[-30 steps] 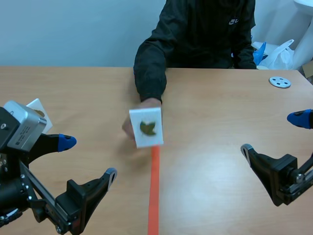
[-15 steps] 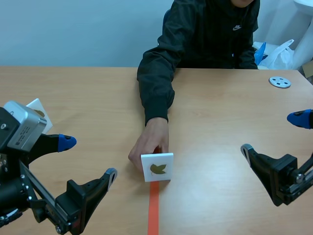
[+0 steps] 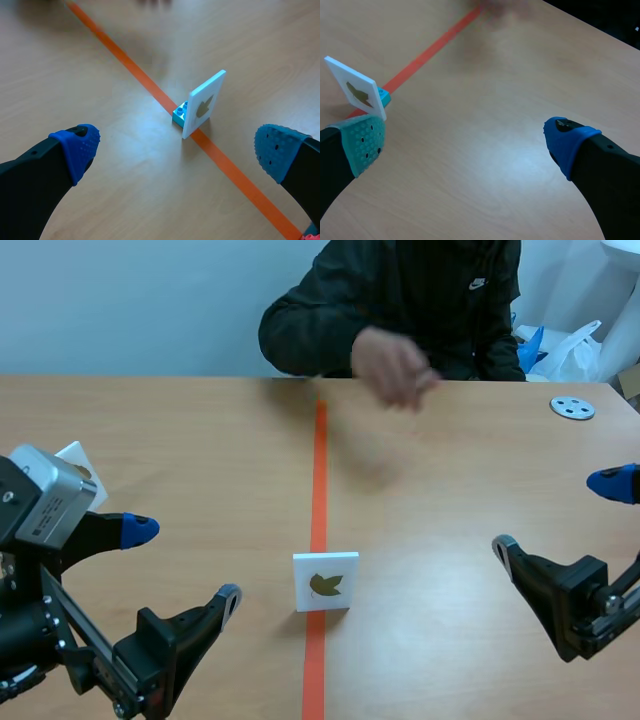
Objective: Sort the leaf by its shape. The table is split by an orange tape line. A compound leaf with several leaflets goes to the left side, a simple leaf with one blade goes to the right side. Return to the home posture when a red brick is placed on the table.
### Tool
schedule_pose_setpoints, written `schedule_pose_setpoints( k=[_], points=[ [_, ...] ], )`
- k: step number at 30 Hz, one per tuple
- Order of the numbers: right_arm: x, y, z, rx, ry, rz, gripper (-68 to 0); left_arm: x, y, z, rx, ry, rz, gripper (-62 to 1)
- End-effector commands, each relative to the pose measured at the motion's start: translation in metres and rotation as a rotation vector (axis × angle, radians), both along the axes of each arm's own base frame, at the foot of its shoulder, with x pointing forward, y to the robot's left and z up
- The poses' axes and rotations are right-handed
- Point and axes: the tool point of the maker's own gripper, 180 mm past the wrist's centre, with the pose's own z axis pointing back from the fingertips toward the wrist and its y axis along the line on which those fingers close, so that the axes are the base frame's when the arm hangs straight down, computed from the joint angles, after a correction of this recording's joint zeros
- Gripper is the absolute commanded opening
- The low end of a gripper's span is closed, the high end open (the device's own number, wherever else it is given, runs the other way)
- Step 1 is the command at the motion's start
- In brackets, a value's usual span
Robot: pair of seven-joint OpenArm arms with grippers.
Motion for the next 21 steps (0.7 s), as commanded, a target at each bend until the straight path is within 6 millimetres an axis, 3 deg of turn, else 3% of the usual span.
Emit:
schedule_pose_setpoints(
  k=[1,9,21],
  points=[
    [0.005,-0.001,0.008,0.002,-0.029,0.002,0.4,0.003,-0.003,0.01,-0.014,-0.031,-0.015,1.4],
    [0.005,-0.002,0.008,0.0,-0.027,0.002,0.4,0.004,-0.008,0.007,-0.015,-0.03,-0.054,1.4],
    [0.005,-0.002,0.007,-0.002,-0.022,0.001,0.4,0.022,-0.02,-0.034,-0.008,-0.002,-0.122,1.4]
  ],
)
